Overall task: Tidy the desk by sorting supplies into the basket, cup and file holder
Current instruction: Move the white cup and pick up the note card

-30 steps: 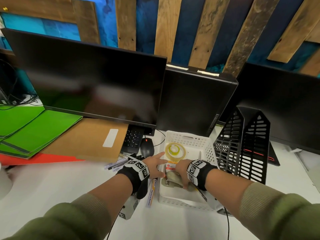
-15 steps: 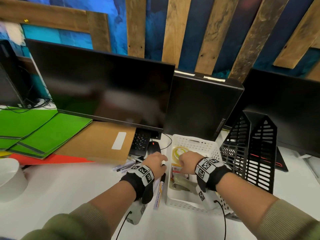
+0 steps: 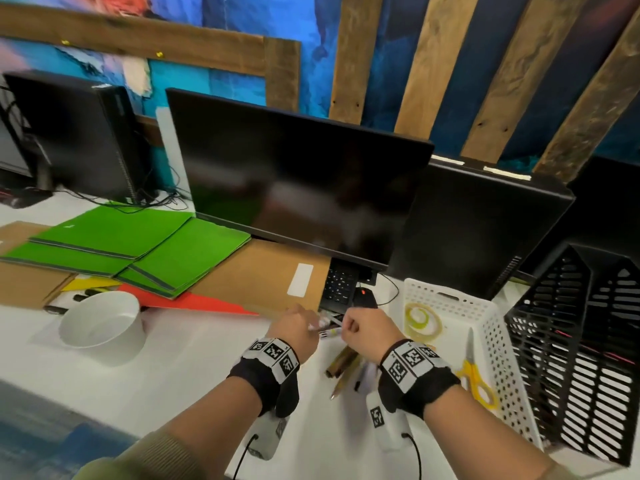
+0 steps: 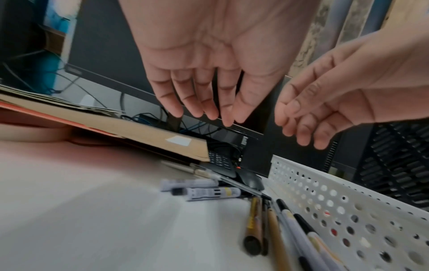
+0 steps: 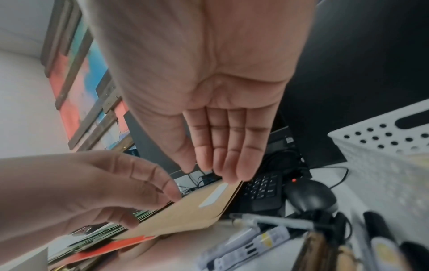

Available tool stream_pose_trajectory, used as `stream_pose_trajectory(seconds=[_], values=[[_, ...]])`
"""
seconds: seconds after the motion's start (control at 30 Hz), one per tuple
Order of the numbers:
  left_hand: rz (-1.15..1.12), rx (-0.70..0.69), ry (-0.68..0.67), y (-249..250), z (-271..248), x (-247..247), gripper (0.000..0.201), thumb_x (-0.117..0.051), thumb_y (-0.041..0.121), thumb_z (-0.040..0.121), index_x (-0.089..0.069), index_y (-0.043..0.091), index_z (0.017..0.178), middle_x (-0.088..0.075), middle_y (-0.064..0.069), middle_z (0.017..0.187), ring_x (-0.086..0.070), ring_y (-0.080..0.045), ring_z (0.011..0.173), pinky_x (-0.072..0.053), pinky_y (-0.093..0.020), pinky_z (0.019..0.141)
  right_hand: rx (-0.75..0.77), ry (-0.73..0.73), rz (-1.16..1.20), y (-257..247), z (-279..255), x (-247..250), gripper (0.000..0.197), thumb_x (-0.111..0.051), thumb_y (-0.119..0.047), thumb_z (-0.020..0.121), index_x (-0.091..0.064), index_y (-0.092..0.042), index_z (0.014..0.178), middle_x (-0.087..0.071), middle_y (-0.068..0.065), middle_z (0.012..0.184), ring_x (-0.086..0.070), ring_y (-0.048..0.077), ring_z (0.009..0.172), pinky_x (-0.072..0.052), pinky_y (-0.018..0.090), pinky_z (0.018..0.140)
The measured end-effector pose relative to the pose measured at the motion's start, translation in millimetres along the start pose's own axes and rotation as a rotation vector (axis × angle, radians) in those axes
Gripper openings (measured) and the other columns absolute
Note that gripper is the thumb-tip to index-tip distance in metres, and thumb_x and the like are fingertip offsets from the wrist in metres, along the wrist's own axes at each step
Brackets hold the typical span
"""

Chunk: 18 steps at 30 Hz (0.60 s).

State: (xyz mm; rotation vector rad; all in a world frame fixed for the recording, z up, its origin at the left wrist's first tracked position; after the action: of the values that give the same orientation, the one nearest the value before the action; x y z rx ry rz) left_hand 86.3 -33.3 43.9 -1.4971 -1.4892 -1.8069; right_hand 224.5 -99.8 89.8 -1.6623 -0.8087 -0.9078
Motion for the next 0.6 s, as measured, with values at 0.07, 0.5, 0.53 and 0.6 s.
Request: stream_pose_trajectory(seconds=[0.07, 0.5, 0.53, 0.6], values=[[0.018, 0.012, 0.008, -17, -5, 8, 0.027, -0.049, 0.02, 0.091, -0.06, 0.018, 0.116, -0.051, -0.005, 0.129, -0.05, -0.024, 0.118, -0.044, -0.032, 0.097, -0.009, -0.016, 0.039, -12, 2, -14, 0.012, -0.05, -0.017, 0.083, -0.062, -0.02, 0.08, -0.063, -0.001, 0.086, -0.061, 0.018, 0.086, -0.049, 0.028, 0.079], [0.066, 0.079, 0.025, -141, -38, 57, 0.036, -0.05, 0.028, 0.09, -0.053, 0.023, 0.126, -0.044, 0.003, 0.138, -0.035, -0.018, 0.132, -0.036, -0.031, 0.106, -0.002, -0.072, 0.128, -100, 31, -101, 0.006, -0.054, -0.016, 0.085, -0.051, -0.02, 0.082, -0.056, -0.001, 0.085, -0.051, 0.015, 0.08, -0.043, 0.024, 0.076], [0.063, 0.076, 0.025, -146, -39, 59, 0.035, -0.05, 0.028, 0.09, -0.053, 0.024, 0.126, -0.044, 0.004, 0.138, -0.035, -0.017, 0.132, -0.036, -0.031, 0.106, -0.005, -0.071, 0.138, -104, 32, -106, 0.006, -0.054, -0.016, 0.085, -0.051, -0.02, 0.082, -0.056, -0.001, 0.085, -0.051, 0.015, 0.08, -0.043, 0.025, 0.076], [0.058, 0.074, 0.03, -160, -42, 67, 0.035, -0.05, 0.029, 0.09, -0.053, 0.025, 0.125, -0.044, 0.005, 0.138, -0.038, -0.016, 0.13, -0.037, -0.031, 0.105, -0.011, -0.077, 0.145, -118, 36, -119, 0.006, -0.054, -0.017, 0.085, -0.051, -0.02, 0.081, -0.056, -0.002, 0.085, -0.052, 0.015, 0.08, -0.044, 0.024, 0.075]])
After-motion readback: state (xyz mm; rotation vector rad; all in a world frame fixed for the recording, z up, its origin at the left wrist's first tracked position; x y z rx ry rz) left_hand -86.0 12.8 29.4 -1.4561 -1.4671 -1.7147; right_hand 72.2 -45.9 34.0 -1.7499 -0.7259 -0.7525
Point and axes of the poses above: each hand's wrist, its own z-axis towards the middle knuckle, its own x-axis out of the back of the hand, y = z × x, the point moved 2 cm from there along z, towards the middle knuckle
